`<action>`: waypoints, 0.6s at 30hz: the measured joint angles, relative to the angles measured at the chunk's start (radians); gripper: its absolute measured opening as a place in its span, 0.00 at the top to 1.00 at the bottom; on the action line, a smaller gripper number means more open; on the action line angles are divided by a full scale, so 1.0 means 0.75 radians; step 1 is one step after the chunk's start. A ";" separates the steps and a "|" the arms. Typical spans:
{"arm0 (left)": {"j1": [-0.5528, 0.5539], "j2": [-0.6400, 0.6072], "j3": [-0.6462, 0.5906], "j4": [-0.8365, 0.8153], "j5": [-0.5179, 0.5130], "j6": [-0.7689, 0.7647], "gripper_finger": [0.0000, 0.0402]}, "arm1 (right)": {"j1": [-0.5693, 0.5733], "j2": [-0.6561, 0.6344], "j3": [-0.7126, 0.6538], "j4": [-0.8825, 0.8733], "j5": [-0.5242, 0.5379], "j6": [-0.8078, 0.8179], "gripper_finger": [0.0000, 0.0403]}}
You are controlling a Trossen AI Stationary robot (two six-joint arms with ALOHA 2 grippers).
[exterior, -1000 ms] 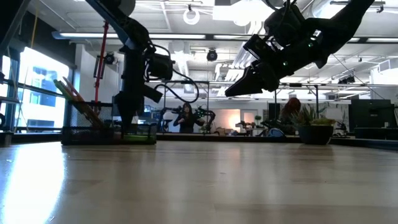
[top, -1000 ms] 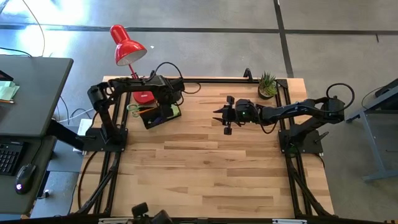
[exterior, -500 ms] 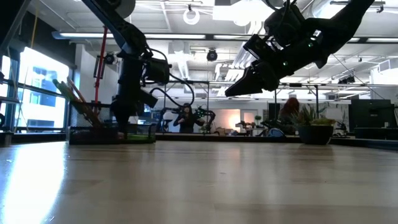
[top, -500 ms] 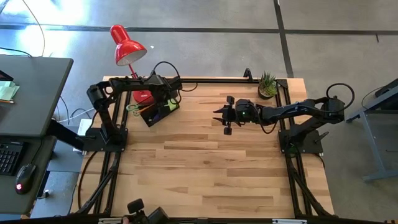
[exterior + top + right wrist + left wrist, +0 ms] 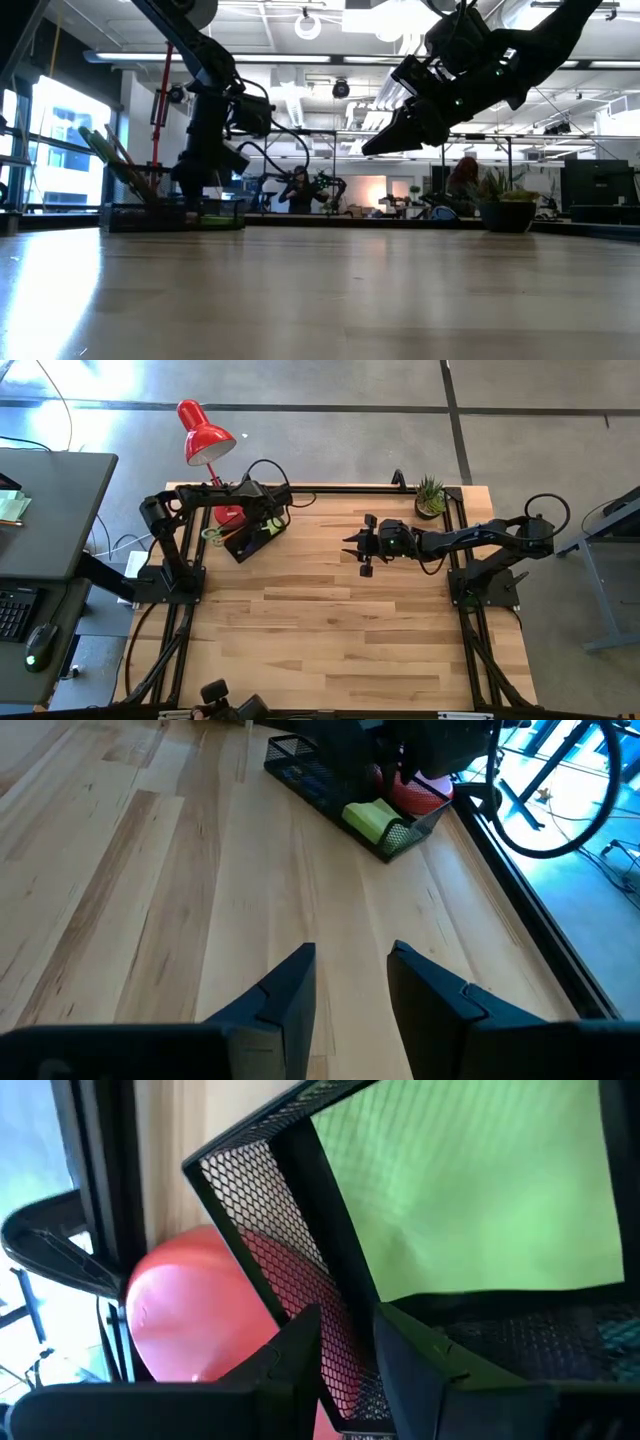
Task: Pick and place office supplies into organizer
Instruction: Adjust the green sticky notes in the desk organizer
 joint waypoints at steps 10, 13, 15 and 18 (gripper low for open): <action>-0.001 0.000 0.000 -0.078 0.011 -0.026 0.79 | 0.000 0.000 0.000 -0.004 0.000 0.000 0.71; -0.001 0.000 0.000 -0.080 0.011 -0.026 0.79 | 0.000 0.000 0.000 -0.005 0.000 0.000 0.71; -0.001 0.000 0.000 -0.079 0.011 -0.026 0.79 | 0.000 0.000 0.000 -0.005 0.000 0.000 0.71; -0.001 -0.009 0.000 -0.076 0.013 -0.035 0.79 | 0.000 0.000 0.000 -0.005 0.000 -0.001 0.71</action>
